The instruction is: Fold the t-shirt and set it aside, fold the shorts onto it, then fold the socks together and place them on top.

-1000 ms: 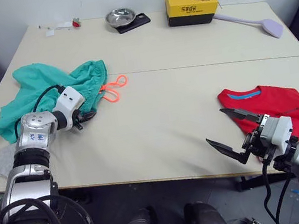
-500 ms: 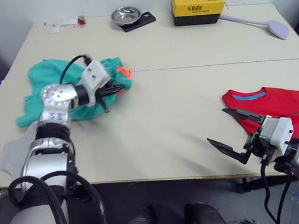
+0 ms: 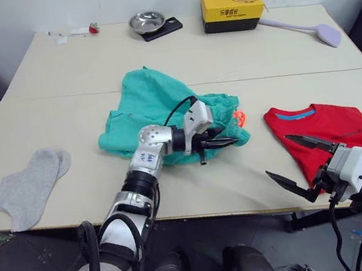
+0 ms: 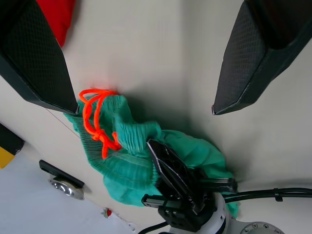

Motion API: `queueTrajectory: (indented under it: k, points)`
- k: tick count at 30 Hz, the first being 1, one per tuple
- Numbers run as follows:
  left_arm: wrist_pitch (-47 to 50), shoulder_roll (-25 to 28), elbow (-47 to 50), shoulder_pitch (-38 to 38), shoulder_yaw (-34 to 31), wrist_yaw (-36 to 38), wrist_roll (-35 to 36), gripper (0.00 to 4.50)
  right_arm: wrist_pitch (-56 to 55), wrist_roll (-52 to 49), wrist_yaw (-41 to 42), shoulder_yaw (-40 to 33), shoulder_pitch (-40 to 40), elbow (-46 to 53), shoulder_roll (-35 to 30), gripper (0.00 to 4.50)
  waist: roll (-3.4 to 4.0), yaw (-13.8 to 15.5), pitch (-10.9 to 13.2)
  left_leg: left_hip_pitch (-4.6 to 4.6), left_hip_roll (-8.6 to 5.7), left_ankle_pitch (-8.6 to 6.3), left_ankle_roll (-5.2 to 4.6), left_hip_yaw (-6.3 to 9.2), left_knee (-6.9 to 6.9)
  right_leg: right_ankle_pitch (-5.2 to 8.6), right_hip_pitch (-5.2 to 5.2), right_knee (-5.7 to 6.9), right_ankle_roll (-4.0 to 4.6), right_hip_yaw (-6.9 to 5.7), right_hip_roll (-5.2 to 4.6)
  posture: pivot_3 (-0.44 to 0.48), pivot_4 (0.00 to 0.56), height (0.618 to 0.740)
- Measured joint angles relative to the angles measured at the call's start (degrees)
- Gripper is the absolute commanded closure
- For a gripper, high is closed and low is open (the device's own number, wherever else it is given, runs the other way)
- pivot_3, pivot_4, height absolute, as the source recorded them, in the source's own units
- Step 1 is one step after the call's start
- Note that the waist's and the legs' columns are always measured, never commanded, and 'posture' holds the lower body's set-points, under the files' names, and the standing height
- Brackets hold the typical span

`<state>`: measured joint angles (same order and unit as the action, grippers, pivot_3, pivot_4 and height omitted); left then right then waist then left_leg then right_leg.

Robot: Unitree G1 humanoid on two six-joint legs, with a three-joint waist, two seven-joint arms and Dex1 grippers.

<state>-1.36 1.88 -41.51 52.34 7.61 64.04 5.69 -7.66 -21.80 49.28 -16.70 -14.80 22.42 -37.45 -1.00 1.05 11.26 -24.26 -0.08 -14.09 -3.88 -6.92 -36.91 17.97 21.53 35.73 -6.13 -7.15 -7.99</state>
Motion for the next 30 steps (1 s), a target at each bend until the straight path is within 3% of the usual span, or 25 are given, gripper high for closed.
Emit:
queueTrajectory:
  k: [4,7,9,11,16,21,24,30]
  points:
    - [1.23,4.14,7.17,-4.25,-0.85,-0.84,1.69,1.4,2.3,2.77,0.86,0.94,-0.29,2.11,-4.13,0.0,0.05,-0.49,-0.01,0.01,0.04,-0.02,0.06,-0.02,-0.02,0.01,0.01,0.03,0.02,0.04,0.02,0.0,0.15,0.74]
    - [2.63,13.8,13.95,-7.86,-2.16,4.37,3.49,0.44,5.47,6.75,0.68,5.3,3.17,4.58,-6.37,0.0,0.07,-1.35,-0.03,0.07,0.21,-0.04,0.23,-0.03,-0.04,0.05,0.01,0.07,0.1,0.05,0.17,0.0,0.15,0.74]
    - [2.97,18.26,16.45,-9.66,-3.25,6.22,4.57,0.44,7.62,8.94,-0.66,8.73,7.18,4.83,-5.98,0.0,0.13,-1.16,-0.01,0.07,0.2,-0.05,0.26,-0.02,-0.09,0.08,0.02,0.09,0.14,0.05,0.15,0.0,0.15,0.74]
    - [1.98,22.57,16.83,-10.89,-4.51,6.74,5.06,0.05,8.3,11.11,-1.57,12.23,11.62,4.6,-5.07,0.0,0.13,-1.05,-0.01,0.05,0.18,-0.1,0.33,0.02,-0.1,0.08,0.02,0.06,0.14,0.03,0.08,0.0,0.15,0.74]
    - [-11.44,34.29,14.74,-15.45,-6.38,7.9,1.69,0.01,5.81,19.22,-0.62,21.17,17.15,-0.27,-5.32,0.0,0.17,-1.05,-0.01,0.03,0.03,-0.26,0.43,0.02,-0.04,0.08,0.03,0.01,0.15,0.02,-0.05,0.0,0.15,0.74]
    - [-18.29,35.35,13.84,-20.03,-4.9,6.69,-1.2,0.01,6.0,25.41,-1.23,24.74,25.12,-7.0,-4.94,0.0,0.22,-1.0,0.03,-0.01,-0.17,-0.35,0.33,0.04,-0.13,0.06,0.02,0.07,0.11,-0.06,-0.31,0.0,0.15,0.74]
    - [-21.11,33.91,11.47,-19.15,-3.48,0.98,-4.58,0.0,6.7,28.57,-1.37,26.79,29.55,-13.17,-4.87,0.57,0.23,-0.92,0.02,0.03,-0.17,-0.34,0.32,0.04,-0.11,0.06,0.01,0.15,0.11,-0.11,-0.31,0.0,0.15,0.74]
    - [-23.91,33.08,2.98,-12.22,1.03,-6.28,-10.09,1.51,6.36,28.99,-0.23,27.98,32.69,-17.49,-4.49,2.62,0.49,-0.46,-0.16,0.15,-0.17,-0.21,0.32,0.01,-0.14,0.03,-0.07,0.25,0.05,-0.11,-0.31,0.0,0.15,0.74]
